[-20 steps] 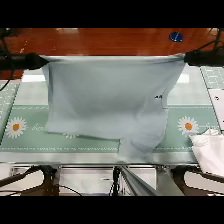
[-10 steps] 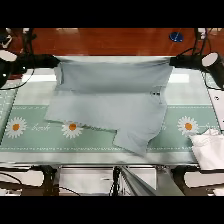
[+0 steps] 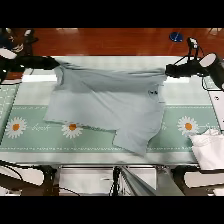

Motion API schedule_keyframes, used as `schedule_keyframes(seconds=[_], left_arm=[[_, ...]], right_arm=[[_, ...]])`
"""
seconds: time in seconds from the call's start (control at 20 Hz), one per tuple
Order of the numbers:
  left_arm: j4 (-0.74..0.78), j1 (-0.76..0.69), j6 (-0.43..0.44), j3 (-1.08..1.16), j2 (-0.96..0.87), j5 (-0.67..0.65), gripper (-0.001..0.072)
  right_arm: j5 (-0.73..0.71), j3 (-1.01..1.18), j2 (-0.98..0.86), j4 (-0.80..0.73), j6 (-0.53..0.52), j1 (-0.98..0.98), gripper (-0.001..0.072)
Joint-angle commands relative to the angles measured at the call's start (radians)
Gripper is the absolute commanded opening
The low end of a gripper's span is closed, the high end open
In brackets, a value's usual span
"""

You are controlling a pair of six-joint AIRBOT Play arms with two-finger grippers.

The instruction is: Fold the shirts.

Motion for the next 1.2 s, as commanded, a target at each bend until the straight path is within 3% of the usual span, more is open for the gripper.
schedule_keyframes(seconds=[0.0,0.2,0.45,0.5,0.55,0.6,0.65,0.8,0.9,0.95,1.1,1.15], left_arm=[[0.157,0.075,-0.232,0.081,-0.004,-0.318,0.0031],[0.208,0.058,-0.25,0.071,-0.087,-0.461,0.0031],[0.207,-0.013,-0.231,0.075,-0.158,-0.412,0.004],[0.208,-0.01,-0.218,0.091,-0.153,-0.426,0.0112],[0.219,0.004,-0.207,0.12,-0.144,-0.462,0.0265],[0.254,0.027,-0.206,0.155,-0.133,-0.51,0.0338],[0.274,0.067,-0.21,0.177,-0.113,-0.548,0.0338],[0.293,0.203,-0.263,0.157,-0.052,-0.729,0.0338],[0.283,0.274,-0.278,0.033,0.008,-0.811,0.0398],[0.288,0.3,-0.277,-0.06,0.051,-0.812,0.0465],[0.329,0.37,-0.238,-0.323,0.143,-0.767,0.0507],[0.349,0.391,-0.239,-0.381,0.149,-0.756,0.0568]], right_arm=[[0.342,-0.009,0.032,-0.058,0.106,0.009,0.0022],[0.319,-0.065,-0.002,-0.058,0.111,0.06,0.0022],[0.206,-0.066,-0.05,-0.052,0.115,0.118,0.0026],[0.21,-0.066,-0.045,-0.051,0.114,0.117,0.0053],[0.234,-0.066,-0.031,-0.058,0.1,0.112,0.0154],[0.28,-0.066,-0.005,-0.061,0.042,0.103,0.0216],[0.349,-0.066,0.027,-0.09,0.007,0.091,0.0221],[0.518,-0.085,0.131,-0.27,-0.015,0.041,0.0476],[0.523,-0.166,0.201,-0.227,-0.014,-0.033,0.0497],[0.517,-0.225,0.237,-0.164,-0.026,-0.076,0.0497],[0.466,-0.399,0.333,-0.043,-0.092,-0.174,0.0497],[0.447,-0.446,0.362,-0.034,-0.101,-0.197,0.0497]])
